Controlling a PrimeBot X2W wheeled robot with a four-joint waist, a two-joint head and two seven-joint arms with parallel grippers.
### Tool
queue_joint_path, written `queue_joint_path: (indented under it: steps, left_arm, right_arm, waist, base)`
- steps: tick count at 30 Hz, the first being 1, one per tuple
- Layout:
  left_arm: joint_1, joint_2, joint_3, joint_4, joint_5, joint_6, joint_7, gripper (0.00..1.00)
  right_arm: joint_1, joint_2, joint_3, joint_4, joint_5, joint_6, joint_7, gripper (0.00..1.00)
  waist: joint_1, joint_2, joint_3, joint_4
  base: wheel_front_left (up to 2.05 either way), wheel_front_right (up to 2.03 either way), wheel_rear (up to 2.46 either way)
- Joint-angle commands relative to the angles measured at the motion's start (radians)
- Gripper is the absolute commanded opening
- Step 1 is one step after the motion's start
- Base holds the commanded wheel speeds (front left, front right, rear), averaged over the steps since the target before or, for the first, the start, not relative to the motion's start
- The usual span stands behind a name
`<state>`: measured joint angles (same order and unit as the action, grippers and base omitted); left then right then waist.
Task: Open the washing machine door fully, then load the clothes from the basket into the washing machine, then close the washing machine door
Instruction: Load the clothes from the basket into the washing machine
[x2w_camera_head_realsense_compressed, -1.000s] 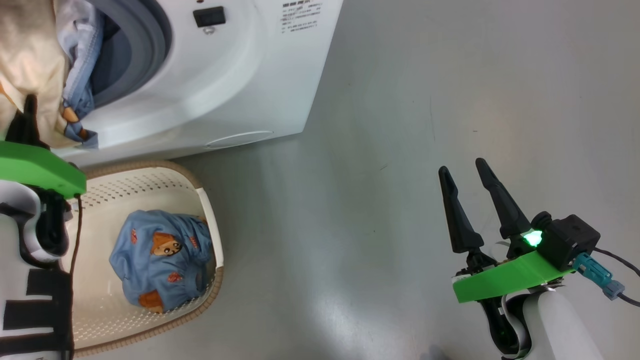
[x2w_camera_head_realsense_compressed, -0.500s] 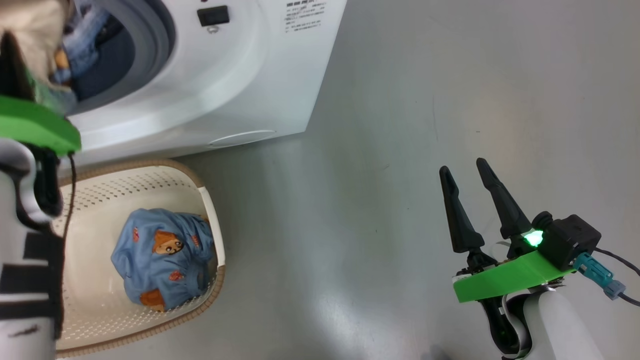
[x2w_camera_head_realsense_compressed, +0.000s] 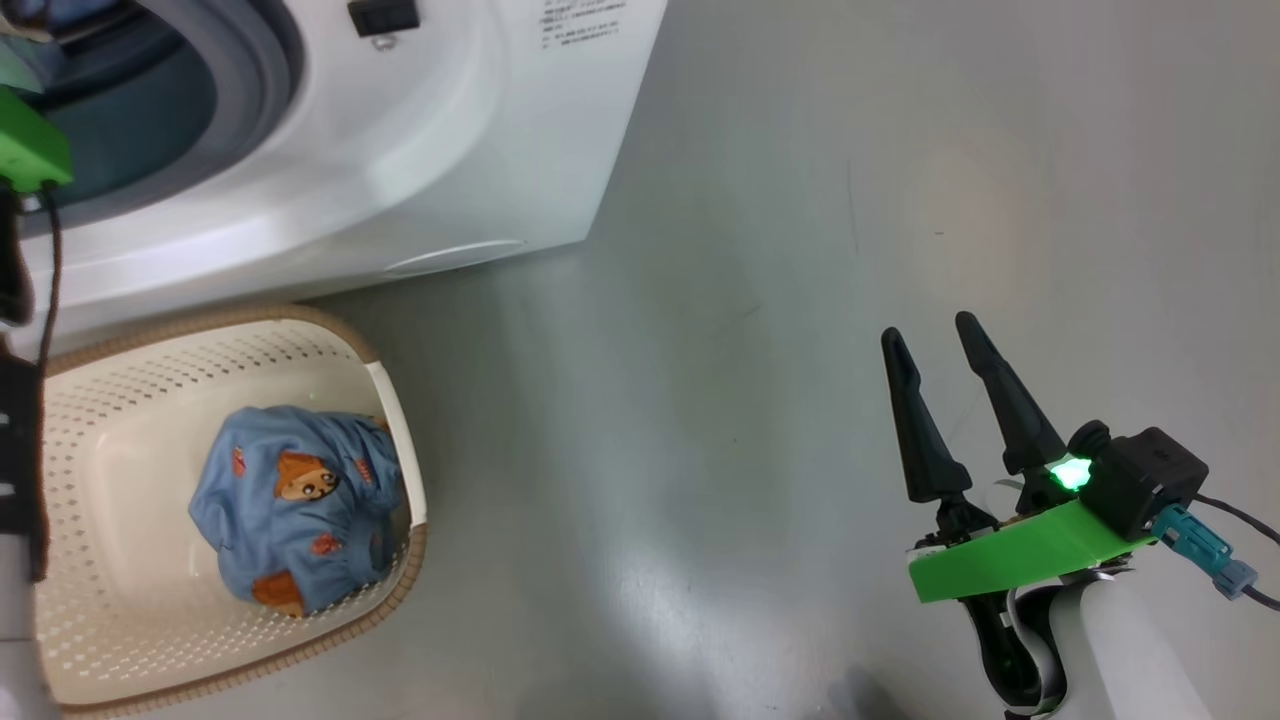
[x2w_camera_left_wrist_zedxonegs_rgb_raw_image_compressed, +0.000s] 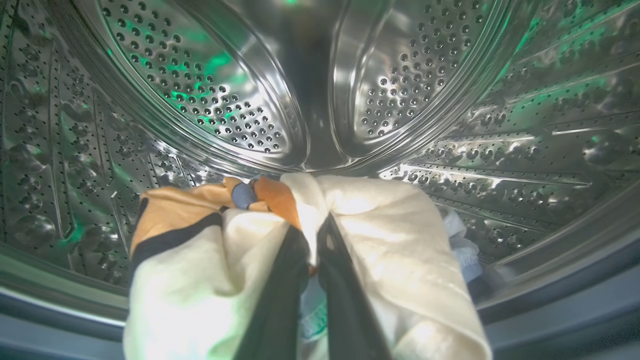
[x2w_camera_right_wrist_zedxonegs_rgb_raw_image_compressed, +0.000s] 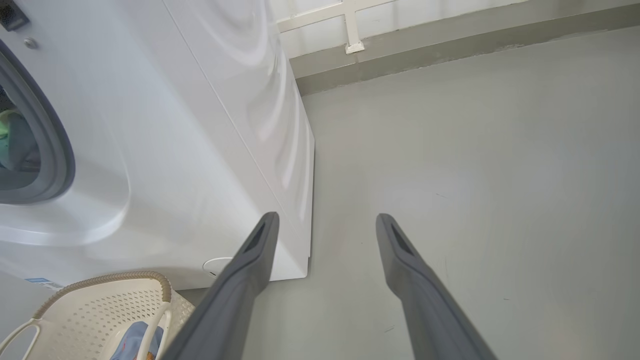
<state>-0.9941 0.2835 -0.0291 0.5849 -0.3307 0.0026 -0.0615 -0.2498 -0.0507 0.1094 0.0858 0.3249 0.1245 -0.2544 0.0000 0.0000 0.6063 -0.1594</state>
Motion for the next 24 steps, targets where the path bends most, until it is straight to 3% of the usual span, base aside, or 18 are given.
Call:
queue_joint_path:
  steps: [1, 15, 24]
  left_arm:
    - [-0.025, 0.058, 0.018, -0.012, 0.004, -0.004, -0.004, 0.00]
    - [-0.170, 0.078, -0.030, 0.067, 0.028, -0.034, -0.038, 0.00]
    - [-0.267, 0.109, -0.051, 0.106, 0.063, -0.046, -0.163, 0.00]
  right_arm:
    - [0.002, 0.001, 0.018, -0.027, 0.012, 0.006, -0.007, 1.00]
    - [-0.010, 0.001, 0.016, -0.041, 0.020, 0.006, -0.007, 1.00]
    - [-0.031, 0.001, 0.024, -0.041, 0.041, 0.006, -0.007, 1.00]
  waist:
    - [0.0000, 0.0000, 0.011, -0.004]
    - [0.0000, 0.0000, 0.112, -0.005]
    - [0.0000, 0.0000, 0.170, -0.021]
  base:
    - [0.00, 0.00, 0.00]
    - [0.00, 0.00, 0.00]
    - [0.00, 0.00, 0.00]
